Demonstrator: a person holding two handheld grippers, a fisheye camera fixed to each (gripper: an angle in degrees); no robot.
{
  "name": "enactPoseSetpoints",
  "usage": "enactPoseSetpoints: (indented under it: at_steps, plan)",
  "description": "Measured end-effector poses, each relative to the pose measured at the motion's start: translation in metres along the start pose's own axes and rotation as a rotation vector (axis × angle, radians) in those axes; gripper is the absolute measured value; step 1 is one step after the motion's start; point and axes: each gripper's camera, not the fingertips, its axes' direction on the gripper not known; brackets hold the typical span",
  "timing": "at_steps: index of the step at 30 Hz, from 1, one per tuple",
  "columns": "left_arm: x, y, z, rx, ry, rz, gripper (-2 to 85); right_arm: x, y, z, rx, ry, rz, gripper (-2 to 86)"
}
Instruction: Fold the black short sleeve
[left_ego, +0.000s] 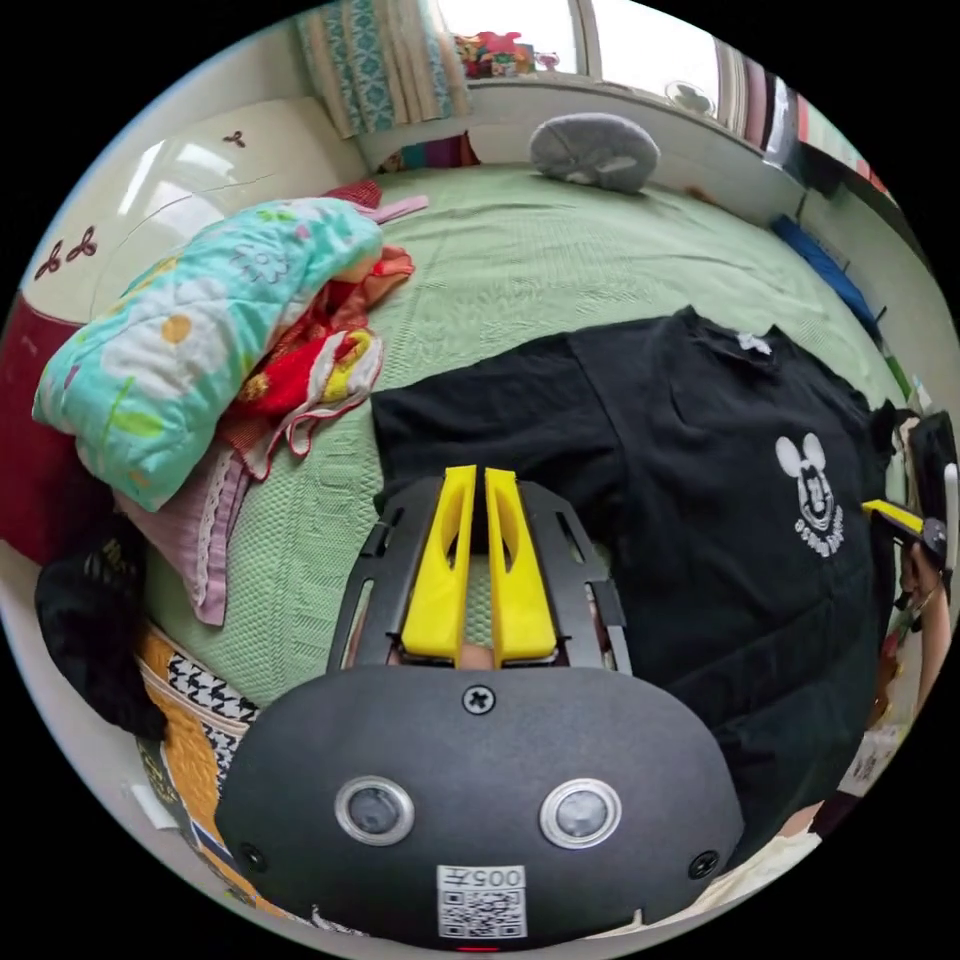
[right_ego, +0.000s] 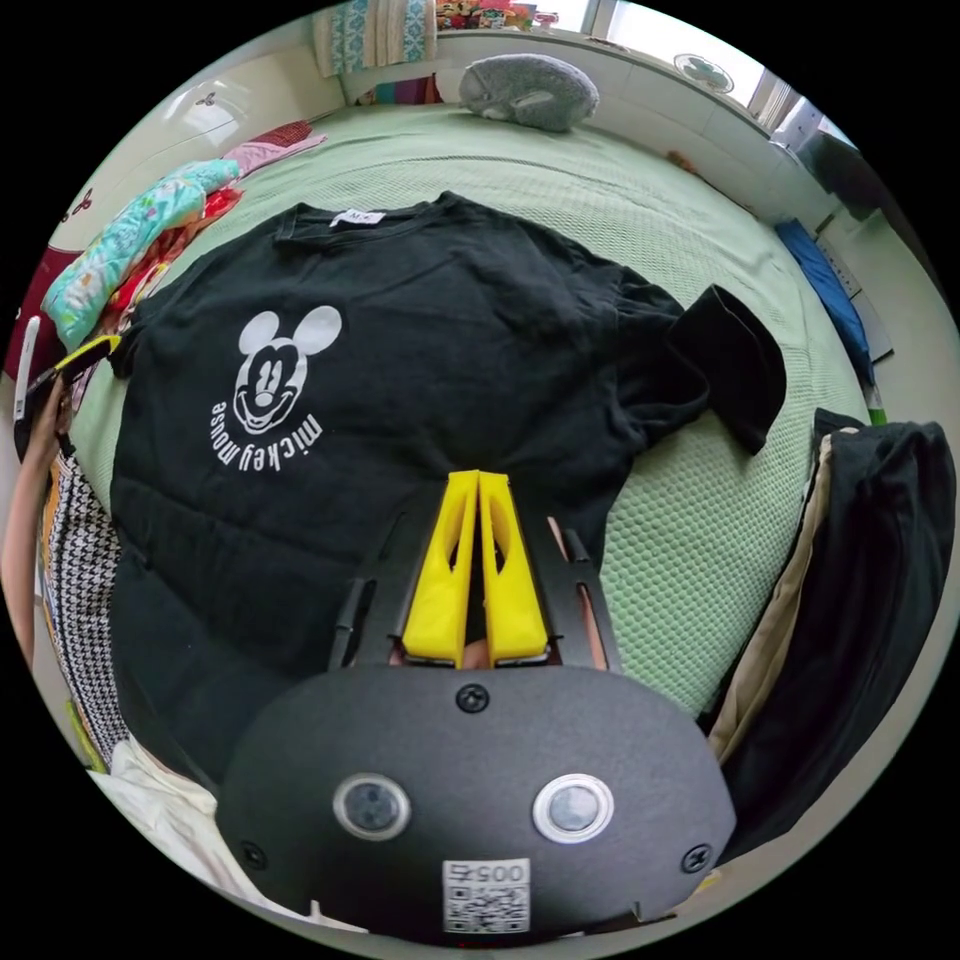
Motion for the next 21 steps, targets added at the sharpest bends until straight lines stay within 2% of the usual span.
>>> enactPoseSetpoints:
  at_steps: [2,5,9,11,16,18,20,21]
  plan:
    - [0.009,0.005,0.029,-0.043,-0.051,0.017,0.2,0.003,0.004,0.000,0.006,-0.001,0.009,-0.9]
    - [0.002,0.013,0.030,-0.008,0.029,-0.107,-0.4,0.006,0.011,0.002,0.028,0.002,0.006,-1.0]
    - [0.012,0.022,0.031,0.029,0.013,-0.079,-0.5,0.012,0.016,0.002,0.039,-0.016,0.002,-1.1]
    - [0.018,0.028,0.033,0.039,0.014,-0.131,-0.5,0.020,0.019,0.001,0.039,-0.052,0.038,-1.3]
    - [0.025,0.019,0.021,-0.079,0.067,-0.281,-0.5,0.021,0.028,-0.008,0.073,-0.028,0.040,-1.3]
    - [0.044,0.019,-0.002,-0.003,0.177,-0.259,-0.4,0.026,0.032,-0.019,0.085,-0.044,0.008,-1.2]
    - [0.089,0.025,-0.041,0.140,0.284,-0.147,-0.4,0.050,0.050,-0.053,0.291,-0.071,0.105,-0.6]
    - [0.103,0.026,-0.048,0.145,0.303,-0.115,-0.4,0.057,0.053,-0.060,0.321,-0.086,0.121,-0.4]
